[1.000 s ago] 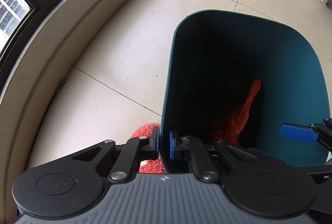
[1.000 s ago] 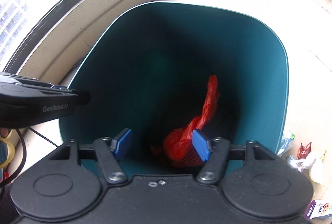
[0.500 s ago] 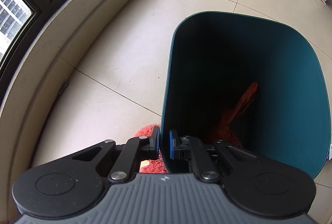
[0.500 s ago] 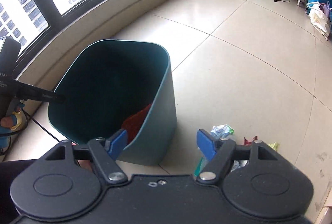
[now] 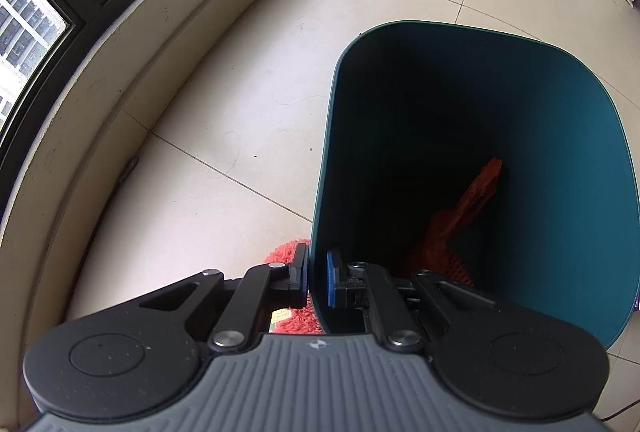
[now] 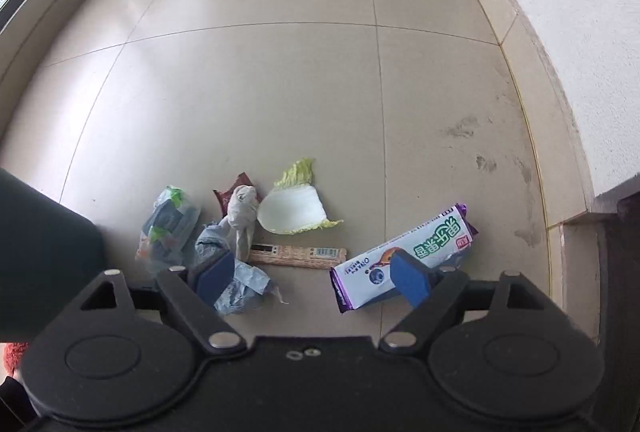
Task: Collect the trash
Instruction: 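Return the right gripper to the pile and grasp the purple biscuit box, then carry the biscuit box over the bin and release it with the right gripper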
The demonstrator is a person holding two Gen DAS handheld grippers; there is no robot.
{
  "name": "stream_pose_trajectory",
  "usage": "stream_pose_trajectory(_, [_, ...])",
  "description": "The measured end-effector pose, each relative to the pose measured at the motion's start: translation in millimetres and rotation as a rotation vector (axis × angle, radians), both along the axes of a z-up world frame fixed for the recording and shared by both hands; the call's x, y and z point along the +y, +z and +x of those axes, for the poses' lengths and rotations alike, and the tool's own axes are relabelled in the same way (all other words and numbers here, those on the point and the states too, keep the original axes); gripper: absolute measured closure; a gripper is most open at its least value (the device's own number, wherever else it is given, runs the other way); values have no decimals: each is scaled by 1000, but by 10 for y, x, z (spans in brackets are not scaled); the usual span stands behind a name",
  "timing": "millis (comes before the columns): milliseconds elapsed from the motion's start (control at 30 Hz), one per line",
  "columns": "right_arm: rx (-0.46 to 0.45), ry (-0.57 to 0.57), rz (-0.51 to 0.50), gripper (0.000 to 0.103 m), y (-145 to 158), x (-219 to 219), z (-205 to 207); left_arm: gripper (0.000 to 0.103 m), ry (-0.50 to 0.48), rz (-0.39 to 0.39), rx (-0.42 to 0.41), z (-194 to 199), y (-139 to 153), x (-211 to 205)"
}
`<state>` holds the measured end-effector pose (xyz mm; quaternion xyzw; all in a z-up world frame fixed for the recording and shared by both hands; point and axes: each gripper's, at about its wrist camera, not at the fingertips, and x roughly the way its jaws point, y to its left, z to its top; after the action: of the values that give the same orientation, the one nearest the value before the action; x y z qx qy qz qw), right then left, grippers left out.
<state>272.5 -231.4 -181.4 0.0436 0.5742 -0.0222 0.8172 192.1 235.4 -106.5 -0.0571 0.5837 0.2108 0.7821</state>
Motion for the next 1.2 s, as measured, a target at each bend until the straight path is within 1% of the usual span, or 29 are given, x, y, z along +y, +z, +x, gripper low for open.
stream_pose_trajectory(133, [73,-194,3,18,-539,-379,59,95,-8,19,4,8,-7,-40])
stream_pose_trajectory(267, [104,-319,45,18,-869,-555,145,95,1,11,7,17,-8,-44])
stream_pose_trajectory(400, [127,-391,65,18,-1143,-599,292,95,7,9,14,32,-15,-38])
stream_pose_trajectory(500, [169,-429,73,18,-1363,-598,387,95,5,12,29,58,-26,-44])
stream_pose_trajectory(667, [215,-455,57,18,-1625,-571,425,94,2,33,39,100,-38,-77])
stream_pose_trajectory(700, [225,-458,51,20,-1657,-571,414,94,4,31,39,103,-38,-74])
stream_pose_trajectory(800, [236,-475,46,30,-1702,-604,351,94,8,28,38,105,-43,-71])
stream_pose_trajectory(833, [236,-476,40,37,-1693,-613,336,94,7,28,38,107,-43,-70])
stream_pose_trajectory(867, [235,-472,34,41,-1675,-621,318,94,5,29,38,110,-44,-71])
stream_pose_trajectory(933, [230,-460,25,51,-1628,-633,281,94,6,30,35,108,-42,-70])
stream_pose_trajectory(1000, [218,-437,25,57,-1533,-638,226,94,7,27,32,103,-45,-63])
stream_pose_trajectory(1033, [212,-422,20,63,-1466,-624,195,94,9,22,30,95,-52,-52])
stream_pose_trajectory(1133, [180,-343,-15,65,-1235,-557,131,94,13,9,26,74,-62,-23])
stream_pose_trajectory(1200, [150,-274,-41,65,-1012,-489,78,94,15,4,25,65,-60,-11])
